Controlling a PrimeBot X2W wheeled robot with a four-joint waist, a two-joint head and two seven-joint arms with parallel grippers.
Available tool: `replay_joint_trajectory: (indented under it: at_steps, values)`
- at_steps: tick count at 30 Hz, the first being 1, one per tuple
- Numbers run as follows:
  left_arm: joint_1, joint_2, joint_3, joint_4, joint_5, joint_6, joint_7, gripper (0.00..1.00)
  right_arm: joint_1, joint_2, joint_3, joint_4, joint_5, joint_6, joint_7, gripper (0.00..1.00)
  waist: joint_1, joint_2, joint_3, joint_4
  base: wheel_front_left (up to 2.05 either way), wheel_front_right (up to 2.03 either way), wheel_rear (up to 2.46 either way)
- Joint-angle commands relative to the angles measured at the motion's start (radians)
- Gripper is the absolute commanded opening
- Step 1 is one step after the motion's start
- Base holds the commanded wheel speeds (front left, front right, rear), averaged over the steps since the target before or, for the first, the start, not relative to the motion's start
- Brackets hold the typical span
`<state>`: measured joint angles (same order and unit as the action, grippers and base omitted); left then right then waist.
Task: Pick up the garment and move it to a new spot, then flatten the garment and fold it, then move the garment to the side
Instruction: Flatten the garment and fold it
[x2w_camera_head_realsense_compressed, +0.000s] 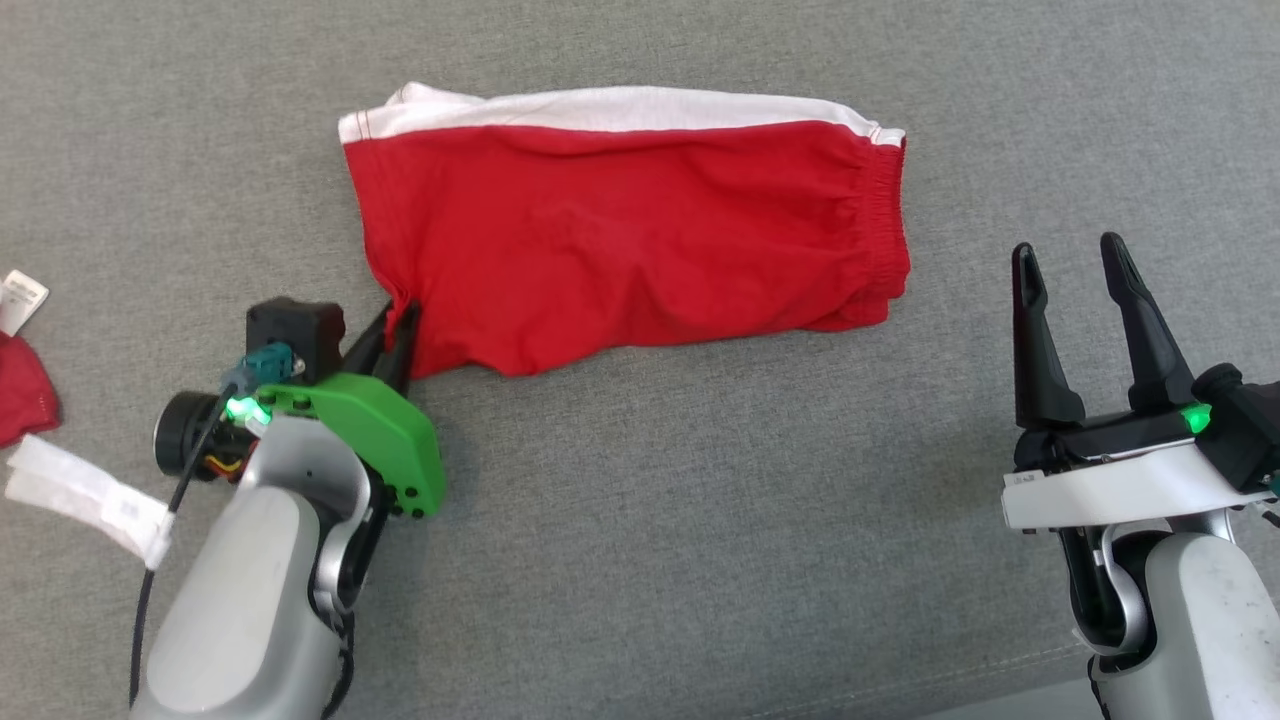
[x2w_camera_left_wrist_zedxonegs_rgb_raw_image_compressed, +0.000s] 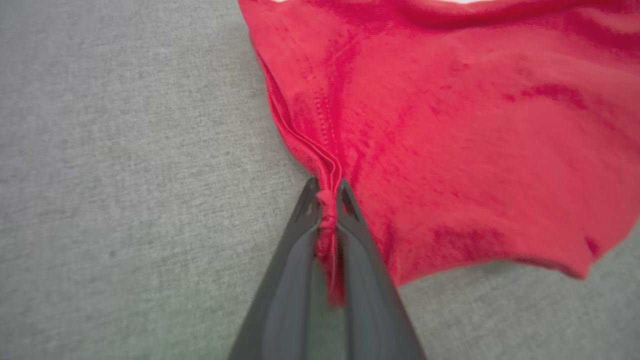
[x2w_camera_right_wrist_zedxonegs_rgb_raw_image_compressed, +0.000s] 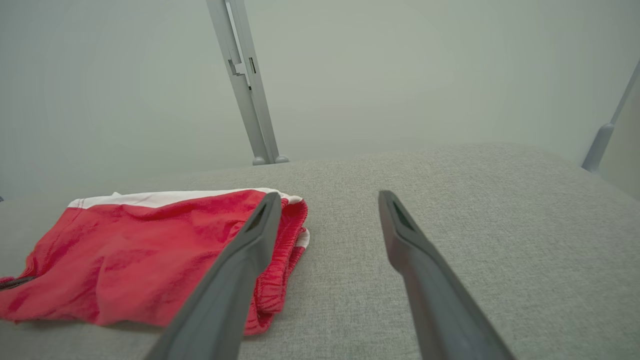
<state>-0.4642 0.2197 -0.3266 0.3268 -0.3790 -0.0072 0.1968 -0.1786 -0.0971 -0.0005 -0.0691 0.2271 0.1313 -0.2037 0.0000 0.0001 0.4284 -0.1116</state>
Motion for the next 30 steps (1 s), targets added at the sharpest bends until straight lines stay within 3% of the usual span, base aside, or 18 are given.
replay_joint_trajectory:
  at_steps: [1, 5, 6, 7, 16, 20, 30]
  values:
    - [0.060, -0.003, 0.001, -0.014, -0.020, 0.007, -0.005, 0.00, 0.017, 0.001, -0.007, -0.010, -0.006, -0.001, 0.006, 1.00, 0.0000, -0.0001, -0.021, 0.020, 0.00, 0.00, 0.00]
    - [0.138, -0.009, 0.017, -0.089, -0.031, 0.033, -0.039, 0.00, 0.035, -0.003, -0.011, -0.028, -0.011, -0.001, 0.025, 1.00, 0.0000, -0.0001, -0.037, 0.025, 0.00, 0.00, 0.00]
    - [0.150, -0.012, 0.022, -0.105, -0.031, 0.042, -0.056, 0.33, 0.038, -0.005, -0.014, -0.033, -0.011, -0.001, 0.028, 1.00, 0.0000, -0.0001, -0.040, 0.028, 0.00, 0.00, 0.00]
    - [0.163, -0.019, 0.030, -0.123, -0.033, 0.054, -0.083, 1.00, 0.039, -0.006, -0.015, -0.041, -0.013, -0.001, 0.035, 1.00, 0.0000, -0.0001, -0.044, 0.030, 0.00, 0.00, 0.00]
    - [0.227, -0.020, 0.105, -0.248, 0.061, 0.172, -0.392, 1.00, 0.049, -0.025, -0.014, -0.095, -0.030, -0.001, 0.088, 1.00, 0.0000, -0.0001, -0.083, 0.059, 0.00, 0.00, 0.00]
    - [0.249, 0.002, 0.127, -0.292, 0.094, 0.202, -0.430, 1.00, 0.056, -0.028, -0.018, -0.114, -0.037, -0.001, 0.116, 1.00, 0.0000, -0.0001, -0.104, 0.073, 0.00, 0.00, 0.00]
    - [0.292, 0.031, 0.118, -0.354, 0.114, 0.212, -0.421, 1.00, 0.084, -0.028, -0.026, -0.131, -0.043, -0.001, 0.151, 1.00, 0.0000, -0.0001, -0.121, 0.082, 0.00, 0.00, 0.00]
